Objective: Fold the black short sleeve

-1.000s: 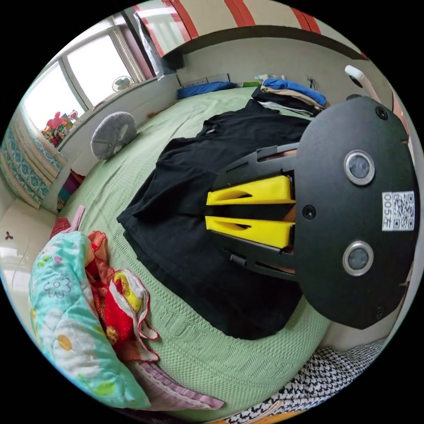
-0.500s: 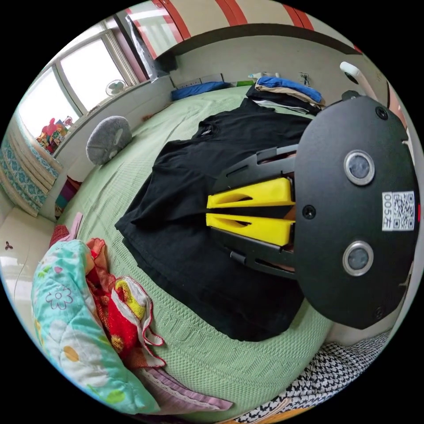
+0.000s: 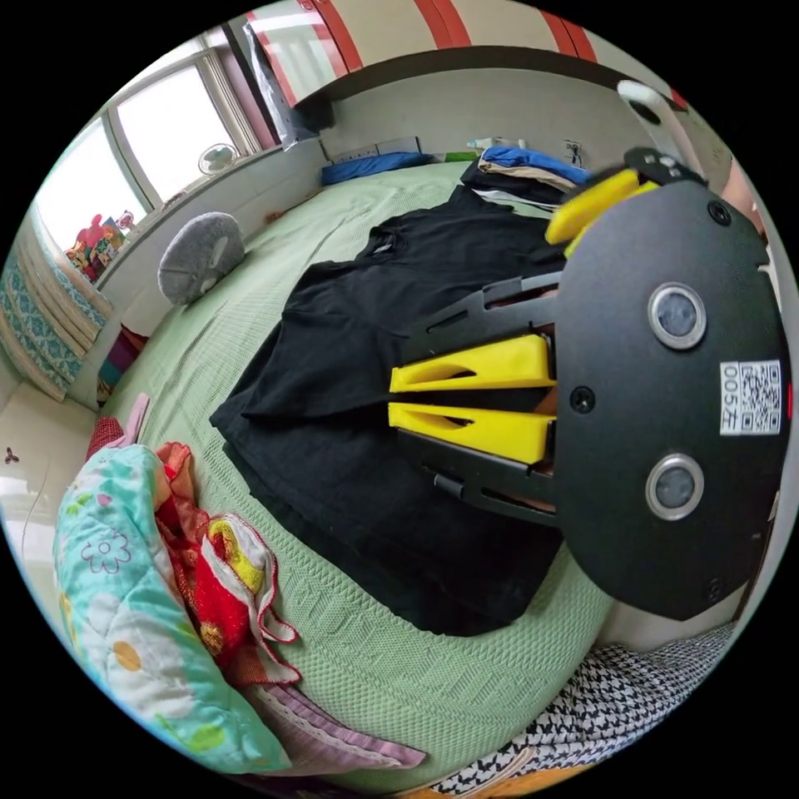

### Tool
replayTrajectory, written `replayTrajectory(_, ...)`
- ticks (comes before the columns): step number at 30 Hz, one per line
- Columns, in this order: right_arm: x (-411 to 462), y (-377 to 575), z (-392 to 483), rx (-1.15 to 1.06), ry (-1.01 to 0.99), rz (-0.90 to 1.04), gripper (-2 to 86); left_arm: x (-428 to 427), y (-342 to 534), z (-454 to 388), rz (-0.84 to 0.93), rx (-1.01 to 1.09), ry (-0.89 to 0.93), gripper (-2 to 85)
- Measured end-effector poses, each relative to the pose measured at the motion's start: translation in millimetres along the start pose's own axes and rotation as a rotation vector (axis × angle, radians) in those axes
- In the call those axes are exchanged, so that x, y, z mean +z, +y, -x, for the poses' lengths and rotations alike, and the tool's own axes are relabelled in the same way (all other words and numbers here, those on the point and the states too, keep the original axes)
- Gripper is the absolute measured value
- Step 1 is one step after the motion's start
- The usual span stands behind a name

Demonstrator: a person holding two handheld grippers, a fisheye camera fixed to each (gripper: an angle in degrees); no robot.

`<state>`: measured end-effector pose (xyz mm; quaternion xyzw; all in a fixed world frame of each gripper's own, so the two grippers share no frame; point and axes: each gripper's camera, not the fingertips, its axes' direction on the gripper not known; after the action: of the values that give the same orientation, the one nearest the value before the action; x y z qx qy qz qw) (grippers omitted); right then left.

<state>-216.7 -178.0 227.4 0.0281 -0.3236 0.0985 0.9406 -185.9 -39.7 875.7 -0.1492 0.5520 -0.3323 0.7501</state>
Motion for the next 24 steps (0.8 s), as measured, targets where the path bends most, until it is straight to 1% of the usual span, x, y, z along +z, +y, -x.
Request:
replayTrajectory(1, -2, -26, 4, -0.026, 0.031, -0.086, 4.8, 2, 0, 0, 0.004, 0.006, -0.006, 3.8)
replayTrajectory(3, 5, -66, 12, -0.09, 0.041, -0.161, 7.2, 3, 1, 0, 0.004, 0.011, -0.004, 3.9)
replayTrajectory(5, 28, -108, 19, -0.126, -0.015, -0.146, 9.5, 4, 1, 3, 0.003, 0.003, 0.012, 3.9)
replayTrajectory(6, 48, -131, 25, -0.151, -0.061, -0.127, 10.8, 5, 0, 6, 0.004, -0.001, 0.028, 4.0)
replayTrajectory(8, 88, -164, 32, -0.152, -0.087, -0.052, 12.1, 6, 0, 12, 0.006, -0.02, 0.069, 3.9)
replayTrajectory(10, 145, -194, 42, -0.16, -0.134, 0.084, 12.4, 7, 0, 17, 0.004, -0.034, 0.112, 3.8)
replayTrajectory(12, 180, -209, 47, -0.156, -0.117, 0.164, 12.2, 6, 0, 15, 0.0, -0.027, 0.106, 3.7)
replayTrajectory(16, 230, -227, 54, -0.138, -0.09, 0.189, 10.2, 13, -1, 11, 0.02, -0.018, 0.067, 3.6)
replayTrajectory(20, 263, -235, 64, -0.172, -0.044, 0.212, 10.0, 16, 0, 11, 0.022, -0.036, 0.088, 3.7)
replayTrajectory(24, 302, -244, 68, -0.155, 0.003, 0.291, 9.9, 18, 0, 10, 0.03, -0.045, 0.093, 3.7)
